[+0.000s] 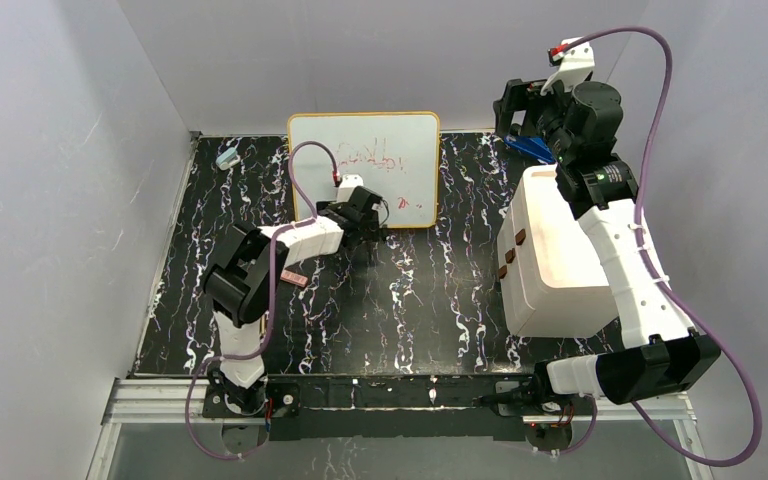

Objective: Organize the makeup

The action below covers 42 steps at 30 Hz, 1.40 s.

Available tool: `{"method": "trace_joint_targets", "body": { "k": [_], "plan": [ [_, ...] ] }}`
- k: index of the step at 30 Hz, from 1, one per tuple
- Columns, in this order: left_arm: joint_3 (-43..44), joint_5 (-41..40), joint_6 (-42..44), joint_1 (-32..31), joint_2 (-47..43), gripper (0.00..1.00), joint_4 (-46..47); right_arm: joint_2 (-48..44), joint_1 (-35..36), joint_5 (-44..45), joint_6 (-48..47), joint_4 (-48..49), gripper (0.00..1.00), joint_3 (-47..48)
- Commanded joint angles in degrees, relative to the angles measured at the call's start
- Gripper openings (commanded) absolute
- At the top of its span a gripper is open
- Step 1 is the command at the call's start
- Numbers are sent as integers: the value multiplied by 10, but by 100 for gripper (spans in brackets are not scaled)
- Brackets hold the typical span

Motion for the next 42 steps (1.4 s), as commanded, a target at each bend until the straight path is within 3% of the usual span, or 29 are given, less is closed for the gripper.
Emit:
{"method": "trace_joint_targets", "body": {
  "k": [1,9,17,25,32,42],
  "plan": [
    [29,-3,9,31,15,96,39,2,3,1,-10,29,99,0],
    [77,18,15,53,76,96,78,18,4,-4,-10,33,99,4],
    [200,56,5,54,164,96,74,41,6,19,-10,32,99,25],
    [359,69,25,66,264,96,25,17,8,133,-10,-12,99,58],
    [479,88,49,96,337,97,-14,-46,8,253,-53,-128,99,74],
    [524,127,106,123,327,98,9,-176,7,385,-58,-205,99,-40]
  ]
}}
